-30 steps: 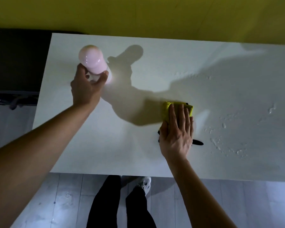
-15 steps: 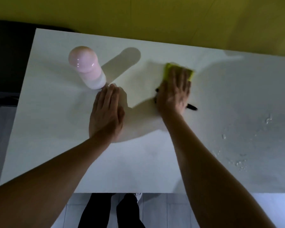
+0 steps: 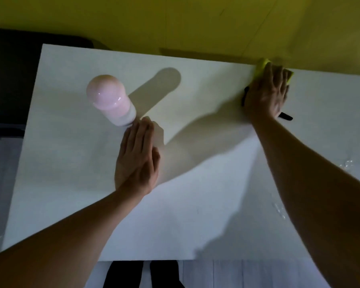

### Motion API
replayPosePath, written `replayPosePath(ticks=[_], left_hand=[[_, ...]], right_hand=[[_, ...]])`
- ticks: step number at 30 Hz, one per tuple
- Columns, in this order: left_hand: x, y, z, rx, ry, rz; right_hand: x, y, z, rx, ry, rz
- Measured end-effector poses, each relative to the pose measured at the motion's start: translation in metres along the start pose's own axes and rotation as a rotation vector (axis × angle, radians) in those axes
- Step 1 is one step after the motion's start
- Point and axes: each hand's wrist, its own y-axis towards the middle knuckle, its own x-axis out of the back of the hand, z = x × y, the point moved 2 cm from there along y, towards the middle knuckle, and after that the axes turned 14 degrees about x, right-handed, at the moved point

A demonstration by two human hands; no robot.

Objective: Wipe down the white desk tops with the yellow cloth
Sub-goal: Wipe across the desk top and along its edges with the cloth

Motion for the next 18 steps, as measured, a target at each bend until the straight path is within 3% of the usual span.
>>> replayPosePath(ticks=[3, 8, 11, 13, 18], left_hand=[[0.001, -0.002, -0.002, 0.009, -0.009, -0.013], [0.001, -0.001, 0.001, 0.004, -0.030, -0.022], [0.002, 0.000, 0.001, -0.026, -0.035, -0.024], [0.002, 0.000, 0.002, -0.024, -0.023, -0.031], [0.002, 0.001, -0.002, -0.004, 0.011, -0.034]], right_hand=[[-0.011, -0.005, 0.051, -0.003, -0.001, 0.016], [-0.061, -0.051, 0.204, 0.587, 0.008, 0.195], [-0.071, -0.057, 0.218, 0.697, 0.032, 0.221], [-0.062, -0.050, 0.187, 0.649, 0.048, 0.208], [-0.017, -0.047, 0.050, 0.215, -0.014, 0.116]])
